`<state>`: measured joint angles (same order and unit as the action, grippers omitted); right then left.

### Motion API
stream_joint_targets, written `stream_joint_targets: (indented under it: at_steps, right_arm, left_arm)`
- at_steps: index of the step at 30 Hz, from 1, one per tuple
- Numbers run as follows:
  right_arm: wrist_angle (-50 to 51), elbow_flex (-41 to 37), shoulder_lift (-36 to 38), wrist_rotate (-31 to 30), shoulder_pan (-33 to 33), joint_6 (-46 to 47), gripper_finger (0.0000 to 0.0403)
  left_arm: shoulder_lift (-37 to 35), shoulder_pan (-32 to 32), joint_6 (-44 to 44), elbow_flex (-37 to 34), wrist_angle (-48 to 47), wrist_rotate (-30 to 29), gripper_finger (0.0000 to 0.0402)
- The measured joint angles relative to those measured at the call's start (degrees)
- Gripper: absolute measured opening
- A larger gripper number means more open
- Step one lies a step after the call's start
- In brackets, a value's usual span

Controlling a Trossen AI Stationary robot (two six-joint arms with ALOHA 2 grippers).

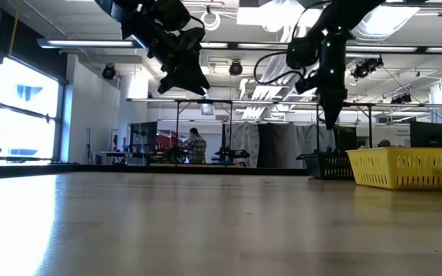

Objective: Sort crayons
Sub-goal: Put the yellow crayon into the black bin, then put the red crayon into the yellow bin

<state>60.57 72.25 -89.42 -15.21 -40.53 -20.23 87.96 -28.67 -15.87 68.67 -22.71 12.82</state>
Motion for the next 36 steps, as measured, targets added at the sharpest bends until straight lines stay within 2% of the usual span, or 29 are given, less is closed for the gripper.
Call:
stream_joint_targets:
  at_steps: [4, 8, 12, 16, 19, 22, 26, 30, 33, 36]
  right_arm:
    - [-0.17, 0.0, -2.49, -0.01, 0.02, -0.99, 0.0034]
    - [1.56, 0.0, -3.3, 0.22, 0.17, 3.63, 0.0083]
    - [4.5, 0.0, -3.15, 2.51, 0.17, 10.01, 0.0107]
    - [9.32, 0.0, -2.93, 13.06, 1.11, 20.69, 0.0111]
    - [9.55, 0.0, -2.78, 21.74, 4.67, 24.35, 0.0113]
    - [6.12, 0.0, -2.76, 25.36, 9.82, 25.67, 0.0113]
    - [-1.92, 0.0, -2.76, 25.56, 17.31, 29.72, 0.0113]
    - [-7.65, 0.0, -2.76, 25.54, 24.54, 32.09, 0.0114]
    - [-8.56, 0.0, -2.76, 25.54, 29.32, 31.9, 0.0114]
    - [-8.02, 0.0, -2.76, 25.54, 33.14, 30.24, 0.0114]
  left_arm:
    - [0.0, 0.29, -0.43, 0.01, -0.47, 0.0, 0.009]
    - [0.0, 0.63, -0.03, 0.03, -2.51, 0.0, 0.009]
    - [0.0, 0.63, 1.85, 0.05, -8.87, 0.02, 0.009]
    - [0.0, 0.73, 5.66, 0.05, -21.63, 0.0, 0.009]
    - [0.0, 1.61, 9.62, 0.05, -34.59, -0.09, 0.009]
    - [-0.1, 3.88, 11.48, -0.55, -45.45, 0.07, 0.009]
    - [-2.24, 9.64, 10.06, -4.56, -54.87, 0.34, 0.009]
    - [-7.2, 18.8, 4.98, -10.66, -56.61, 3.07, 0.009]
    - [-10.95, 26.69, -4.48, -13.85, -55.22, 7.52, 0.009]
    - [-13.9, 35.62, -19.71, -15.18, -49.97, 9.0, 0.009]
